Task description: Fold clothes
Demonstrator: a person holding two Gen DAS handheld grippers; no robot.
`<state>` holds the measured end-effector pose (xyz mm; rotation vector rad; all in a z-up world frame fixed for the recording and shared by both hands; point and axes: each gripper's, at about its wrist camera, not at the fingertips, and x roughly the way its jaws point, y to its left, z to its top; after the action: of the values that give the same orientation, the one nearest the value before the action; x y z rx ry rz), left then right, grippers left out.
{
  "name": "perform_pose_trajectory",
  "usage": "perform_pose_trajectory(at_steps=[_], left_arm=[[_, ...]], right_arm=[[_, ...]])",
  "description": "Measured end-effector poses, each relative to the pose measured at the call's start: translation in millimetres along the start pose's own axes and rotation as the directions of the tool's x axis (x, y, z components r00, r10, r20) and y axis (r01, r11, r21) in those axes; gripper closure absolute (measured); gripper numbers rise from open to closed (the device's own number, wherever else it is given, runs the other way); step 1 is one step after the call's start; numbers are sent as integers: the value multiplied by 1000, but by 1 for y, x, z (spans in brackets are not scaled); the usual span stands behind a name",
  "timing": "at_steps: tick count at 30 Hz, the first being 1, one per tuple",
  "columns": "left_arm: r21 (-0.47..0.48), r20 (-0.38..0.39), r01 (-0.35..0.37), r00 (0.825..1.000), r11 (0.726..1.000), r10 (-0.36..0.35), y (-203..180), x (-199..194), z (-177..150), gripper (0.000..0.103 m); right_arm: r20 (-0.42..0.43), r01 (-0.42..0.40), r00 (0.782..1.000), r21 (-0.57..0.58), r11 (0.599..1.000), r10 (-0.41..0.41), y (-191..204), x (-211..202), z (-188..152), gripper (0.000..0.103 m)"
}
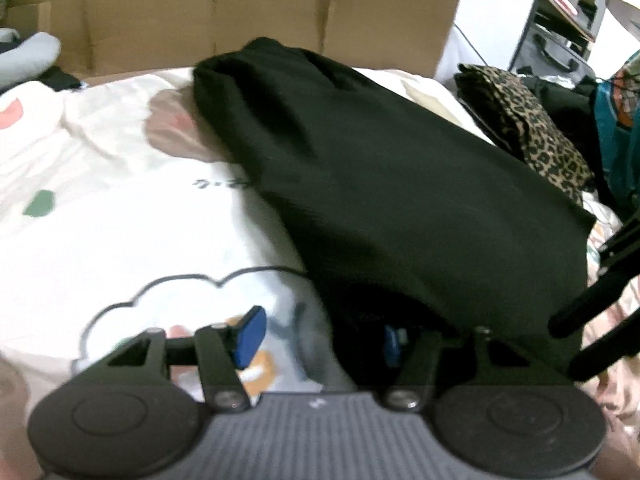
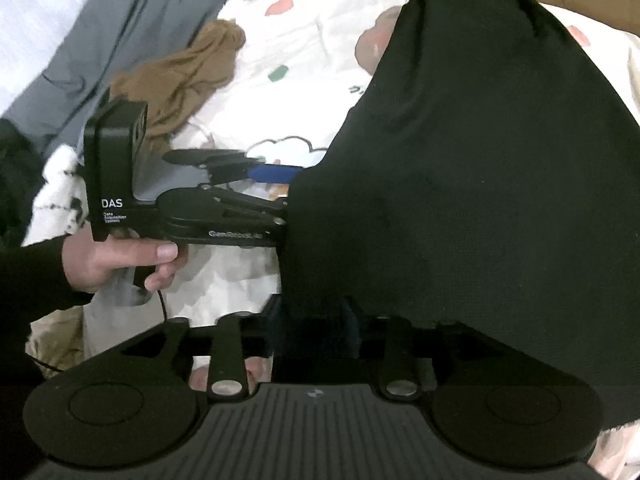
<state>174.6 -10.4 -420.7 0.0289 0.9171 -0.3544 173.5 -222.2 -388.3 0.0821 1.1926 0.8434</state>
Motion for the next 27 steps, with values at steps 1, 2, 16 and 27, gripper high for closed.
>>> perform_pose_trajectory(at_steps=[1,2,16,27], left_arm=[[-8,3,-7,1000,1000,7,4,-4,-2,45],[-15,3,-8,1000,1000,8,8,-7,-4,46],[-39,-39,46,998,998,-47,22,-13,-18,90],[-116,-23,-2,1000,993,-1,28,-51,-5,65]], right_arm=[[6,-2,1000,12,1000,2,-2,-2,-1,62],[11,6,1000,26,1000,-6,-5,-4,-2,62],[8,278,960,86,957,-280,-55,-2,-9,62],[-10,337,941,80,938,-337,-61,-8,-30,62]])
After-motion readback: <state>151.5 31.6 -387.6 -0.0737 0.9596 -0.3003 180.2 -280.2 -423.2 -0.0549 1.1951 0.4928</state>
